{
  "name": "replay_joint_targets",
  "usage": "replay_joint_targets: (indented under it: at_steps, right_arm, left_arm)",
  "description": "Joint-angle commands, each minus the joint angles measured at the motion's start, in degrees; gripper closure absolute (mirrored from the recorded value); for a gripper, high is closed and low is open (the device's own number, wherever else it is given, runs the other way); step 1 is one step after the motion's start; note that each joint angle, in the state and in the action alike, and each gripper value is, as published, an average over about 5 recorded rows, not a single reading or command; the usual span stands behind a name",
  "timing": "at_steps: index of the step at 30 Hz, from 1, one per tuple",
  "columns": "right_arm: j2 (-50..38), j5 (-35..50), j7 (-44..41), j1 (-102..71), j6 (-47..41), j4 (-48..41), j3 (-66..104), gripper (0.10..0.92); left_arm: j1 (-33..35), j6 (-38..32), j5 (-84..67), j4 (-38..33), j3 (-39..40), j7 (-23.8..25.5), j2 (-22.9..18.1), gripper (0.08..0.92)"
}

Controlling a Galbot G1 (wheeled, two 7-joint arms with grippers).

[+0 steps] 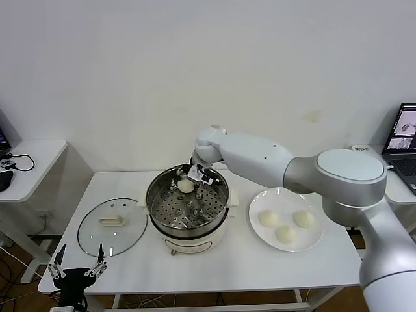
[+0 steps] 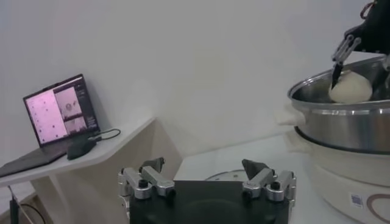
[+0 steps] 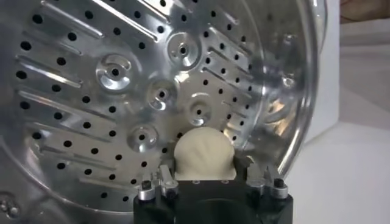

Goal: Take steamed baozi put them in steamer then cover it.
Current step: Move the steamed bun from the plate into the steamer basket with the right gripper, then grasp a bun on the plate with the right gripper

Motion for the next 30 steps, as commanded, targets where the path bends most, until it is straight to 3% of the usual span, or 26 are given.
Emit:
replay_joint_targets:
  at_steps: [1,8,14,21,30]
  right_arm:
    - [-0.6,1.9,-1.0,1.8,0.0,1.1,-0.2,0.223]
    - [-8.4,19.2,-6.6,10.1,-14.6,15.1,-1.3,0.203]
    - [-18.6,26.2,-9.2,15.1,-30.6,26.9,-1.4,0.203]
    - [-32.3,29.5,-9.7,16.8,-40.0,36.4,-1.0,0.202]
    - [-47.1,25.2,-9.7,11.5,-42.1,42.9,0.5,0.203]
  left_arm:
    - [0.0,0.1,0.0,-0.1,0.0,0.0,0.0,0.177]
    - [0.4,0.2,0.0,-1.2,-0.1,0.1,-0.2,0.177]
    - [0.4,0.7,-0.2,-2.4,-0.3,0.5,0.2,0.177]
    - [-0.1,1.6,-1.2,-3.3,-1.3,1.0,1.5,0.177]
    - [-1.3,2.6,-3.4,-3.1,-3.5,1.5,4.0,0.177]
